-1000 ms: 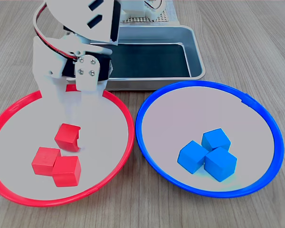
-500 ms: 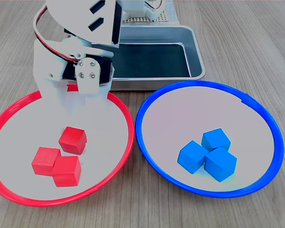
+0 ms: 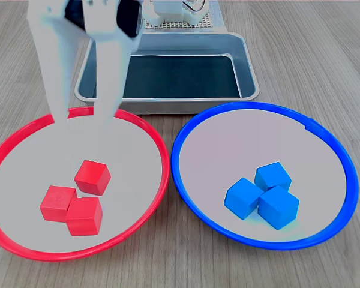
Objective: Relocate any red block in the blue dish to the red dish, correcting any misplacement.
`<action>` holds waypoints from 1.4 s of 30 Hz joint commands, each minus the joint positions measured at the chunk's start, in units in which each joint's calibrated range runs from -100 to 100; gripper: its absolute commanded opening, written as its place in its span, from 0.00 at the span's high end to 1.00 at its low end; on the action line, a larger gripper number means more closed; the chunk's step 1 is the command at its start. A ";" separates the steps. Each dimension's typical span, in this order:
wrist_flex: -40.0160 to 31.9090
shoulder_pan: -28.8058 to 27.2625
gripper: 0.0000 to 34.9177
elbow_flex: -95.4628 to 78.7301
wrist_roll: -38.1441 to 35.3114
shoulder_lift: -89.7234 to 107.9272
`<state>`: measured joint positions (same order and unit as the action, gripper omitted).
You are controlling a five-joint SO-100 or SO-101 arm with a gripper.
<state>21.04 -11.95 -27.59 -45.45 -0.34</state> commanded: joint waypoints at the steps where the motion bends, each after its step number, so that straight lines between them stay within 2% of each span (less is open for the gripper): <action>1: -0.45 0.51 0.79 -11.15 2.25 16.59; 4: 1.61 1.92 0.92 -19.89 4.98 26.57; 7: 6.15 3.90 0.99 -25.80 8.60 35.10; 10: 10.28 6.63 0.99 -30.17 12.99 41.58; 20: 17.79 16.42 0.99 -40.10 32.19 55.74; 33: 19.20 13.97 0.99 -54.94 38.73 74.75; 42: 22.83 13.31 0.99 -63.13 41.47 86.61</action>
<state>42.74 1.86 -89.20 -4.91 82.10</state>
